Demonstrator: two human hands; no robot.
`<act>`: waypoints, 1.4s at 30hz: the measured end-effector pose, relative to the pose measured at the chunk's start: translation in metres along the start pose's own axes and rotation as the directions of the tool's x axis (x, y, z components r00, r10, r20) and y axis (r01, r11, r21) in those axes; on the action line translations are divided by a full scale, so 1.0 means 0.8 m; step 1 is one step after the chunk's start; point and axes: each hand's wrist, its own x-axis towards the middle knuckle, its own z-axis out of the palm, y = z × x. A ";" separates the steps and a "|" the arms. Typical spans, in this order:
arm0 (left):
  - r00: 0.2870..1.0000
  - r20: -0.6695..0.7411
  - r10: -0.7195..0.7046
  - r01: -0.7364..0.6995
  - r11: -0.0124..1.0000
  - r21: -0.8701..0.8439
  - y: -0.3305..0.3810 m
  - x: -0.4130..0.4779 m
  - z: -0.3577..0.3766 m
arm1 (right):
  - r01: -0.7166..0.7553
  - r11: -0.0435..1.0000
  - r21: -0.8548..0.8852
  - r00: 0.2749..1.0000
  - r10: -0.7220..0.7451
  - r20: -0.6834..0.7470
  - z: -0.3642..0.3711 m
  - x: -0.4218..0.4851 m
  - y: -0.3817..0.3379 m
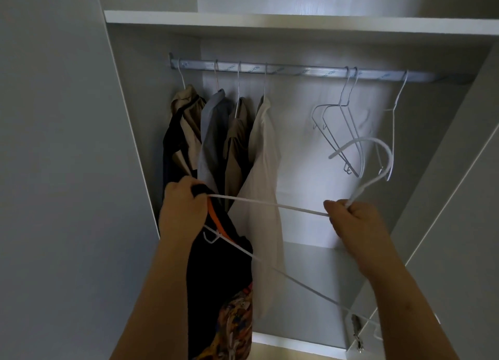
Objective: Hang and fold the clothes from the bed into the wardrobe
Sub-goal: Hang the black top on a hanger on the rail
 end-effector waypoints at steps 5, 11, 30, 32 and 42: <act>0.991 0.106 0.081 -0.078 0.996 -0.035 0.013 -0.021 0.019 | -0.067 0.996 0.065 0.997 0.065 0.038 0.022 -0.003 0.000; 0.878 0.369 0.305 -0.264 0.951 -0.158 0.045 -0.063 0.050 | -0.231 0.958 0.171 0.972 0.219 0.082 0.079 -0.021 0.011; 0.873 0.100 0.477 -0.487 0.863 0.133 0.030 -0.060 0.023 | 0.312 0.942 0.123 0.892 -0.246 -0.381 0.047 -0.020 -0.009; 0.901 0.047 0.431 -0.433 0.894 0.116 0.034 -0.058 0.022 | 0.383 0.920 0.081 0.858 -0.322 -0.401 0.048 -0.025 -0.005; 0.960 -0.078 0.270 -0.273 0.962 -0.030 0.038 -0.043 0.003 | -0.018 0.935 0.353 0.915 -0.127 0.383 0.073 -0.038 0.016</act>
